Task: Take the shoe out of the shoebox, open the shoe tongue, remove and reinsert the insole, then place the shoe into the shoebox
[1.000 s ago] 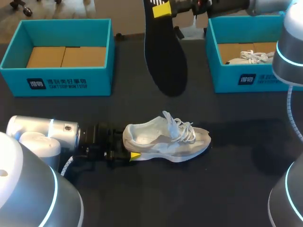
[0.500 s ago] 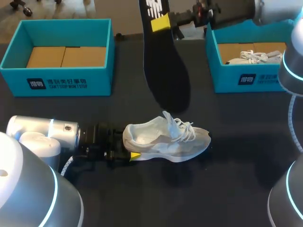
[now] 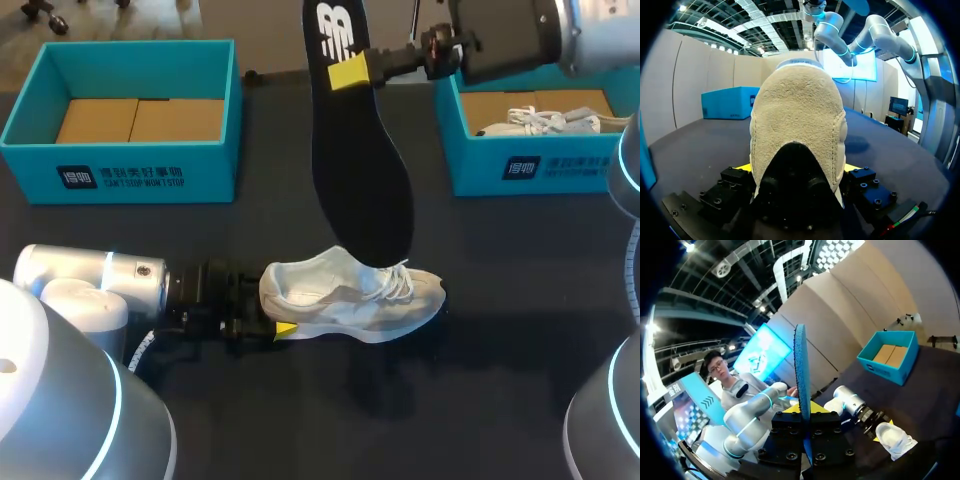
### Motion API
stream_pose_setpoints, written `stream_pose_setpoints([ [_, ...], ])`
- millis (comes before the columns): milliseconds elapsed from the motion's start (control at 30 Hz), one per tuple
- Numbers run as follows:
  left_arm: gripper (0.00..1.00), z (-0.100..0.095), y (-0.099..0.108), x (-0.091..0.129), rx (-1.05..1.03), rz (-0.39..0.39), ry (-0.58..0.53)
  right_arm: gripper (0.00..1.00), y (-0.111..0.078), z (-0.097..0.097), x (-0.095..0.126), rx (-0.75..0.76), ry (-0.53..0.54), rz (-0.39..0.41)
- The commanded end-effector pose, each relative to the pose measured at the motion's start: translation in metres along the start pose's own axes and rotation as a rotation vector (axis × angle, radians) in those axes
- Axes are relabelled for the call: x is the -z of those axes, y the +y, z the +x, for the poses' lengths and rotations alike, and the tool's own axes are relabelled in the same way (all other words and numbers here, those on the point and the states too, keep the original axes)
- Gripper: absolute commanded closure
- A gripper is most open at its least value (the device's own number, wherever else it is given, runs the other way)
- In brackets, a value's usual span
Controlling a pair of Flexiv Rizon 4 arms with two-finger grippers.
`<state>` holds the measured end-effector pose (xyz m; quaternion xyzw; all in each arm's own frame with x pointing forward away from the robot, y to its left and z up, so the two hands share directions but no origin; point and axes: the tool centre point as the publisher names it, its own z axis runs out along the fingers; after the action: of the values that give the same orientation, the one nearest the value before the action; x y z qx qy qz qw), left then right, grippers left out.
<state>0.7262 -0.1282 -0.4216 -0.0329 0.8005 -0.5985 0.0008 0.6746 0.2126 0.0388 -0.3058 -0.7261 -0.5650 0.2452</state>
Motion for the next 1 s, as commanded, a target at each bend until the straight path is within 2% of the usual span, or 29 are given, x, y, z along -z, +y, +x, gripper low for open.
stream_pose_setpoints([
  [33, 1.00, 0.000, -0.001, 0.000, 0.000, -0.002, 0.001, 1.00, -0.001, 0.000, -0.001, -0.002, -0.004, 0.001],
  [167, 1.00, 0.000, -0.001, 0.000, 0.000, -0.002, 0.001, 1.00, -0.001, 0.000, -0.001, -0.002, -0.004, 0.001],
  [333, 1.00, 0.000, -0.001, 0.000, 0.000, -0.002, 0.001, 1.00, -0.007, 0.019, 0.016, -0.027, 0.085, -0.039],
  [500, 1.00, 0.000, -0.001, 0.000, 0.000, -0.002, 0.001, 1.00, -0.008, 0.031, 0.021, -0.073, 0.099, 0.000],
  [733, 1.00, 0.000, -0.001, 0.000, 0.000, -0.002, 0.001, 1.00, -0.013, 0.045, 0.014, -0.083, 0.138, -0.007],
  [1000, 1.00, 0.000, -0.001, 0.000, 0.000, -0.002, 0.001, 1.00, -0.030, 0.065, 0.008, -0.115, 0.153, -0.018],
])
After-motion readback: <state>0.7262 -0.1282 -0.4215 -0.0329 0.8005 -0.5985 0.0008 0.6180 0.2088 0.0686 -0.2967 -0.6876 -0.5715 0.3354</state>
